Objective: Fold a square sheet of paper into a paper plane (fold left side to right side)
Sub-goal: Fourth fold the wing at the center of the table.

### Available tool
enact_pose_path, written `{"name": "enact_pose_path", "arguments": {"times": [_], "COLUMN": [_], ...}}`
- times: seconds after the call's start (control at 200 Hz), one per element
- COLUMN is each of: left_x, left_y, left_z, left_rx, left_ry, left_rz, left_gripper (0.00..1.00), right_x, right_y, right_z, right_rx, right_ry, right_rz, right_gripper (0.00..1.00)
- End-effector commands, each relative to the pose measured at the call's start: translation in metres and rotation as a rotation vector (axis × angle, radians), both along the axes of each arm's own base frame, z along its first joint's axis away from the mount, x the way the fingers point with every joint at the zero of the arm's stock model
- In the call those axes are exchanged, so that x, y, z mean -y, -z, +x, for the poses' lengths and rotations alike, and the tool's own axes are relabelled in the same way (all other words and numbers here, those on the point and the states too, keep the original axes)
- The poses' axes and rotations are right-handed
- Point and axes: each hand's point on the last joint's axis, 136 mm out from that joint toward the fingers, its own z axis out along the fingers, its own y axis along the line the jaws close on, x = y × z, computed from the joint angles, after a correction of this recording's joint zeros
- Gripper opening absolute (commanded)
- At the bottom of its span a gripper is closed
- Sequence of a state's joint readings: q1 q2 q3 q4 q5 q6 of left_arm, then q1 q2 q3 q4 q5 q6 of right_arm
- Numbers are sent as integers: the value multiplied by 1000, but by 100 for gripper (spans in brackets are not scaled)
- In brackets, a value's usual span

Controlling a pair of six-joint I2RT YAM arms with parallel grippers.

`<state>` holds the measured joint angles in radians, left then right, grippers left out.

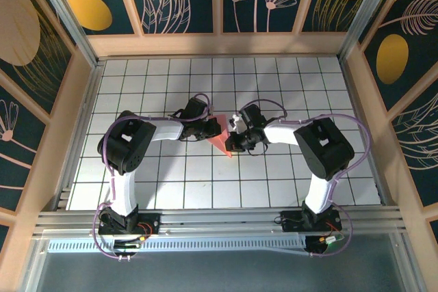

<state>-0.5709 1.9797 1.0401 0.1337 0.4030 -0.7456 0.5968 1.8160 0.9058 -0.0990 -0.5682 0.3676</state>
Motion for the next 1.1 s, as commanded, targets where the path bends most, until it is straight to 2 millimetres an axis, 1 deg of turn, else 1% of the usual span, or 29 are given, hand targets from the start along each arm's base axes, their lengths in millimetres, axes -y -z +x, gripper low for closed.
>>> {"name": "enact_pose_path", "arguments": {"times": [0.0,0.22,0.465,0.836,1.016,1.091], "left_x": [-30,-30,-31,-26,-25,-23], "left_y": [48,49,49,39,37,33], "left_z": [-13,-13,-13,-9,-9,-8], "left_rx": [-99,-99,-100,-79,-75,-67], "left_ry": [-64,-61,-63,-57,-54,-48], "left_rz": [159,162,166,142,136,121], "left_gripper": [0,0,0,0,0,0], "right_x": [9,13,18,30,32,32], "right_y": [5,8,11,13,11,5], "right_z": [-18,-23,-33,-54,-63,-63], "right_rx": [-38,-44,-71,-109,-124,-117], "right_ry": [-20,-24,-29,-42,-49,-54], "right_rz": [-41,-59,-73,-91,-78,-66], "right_gripper": [0,0,0,0,0,0]}}
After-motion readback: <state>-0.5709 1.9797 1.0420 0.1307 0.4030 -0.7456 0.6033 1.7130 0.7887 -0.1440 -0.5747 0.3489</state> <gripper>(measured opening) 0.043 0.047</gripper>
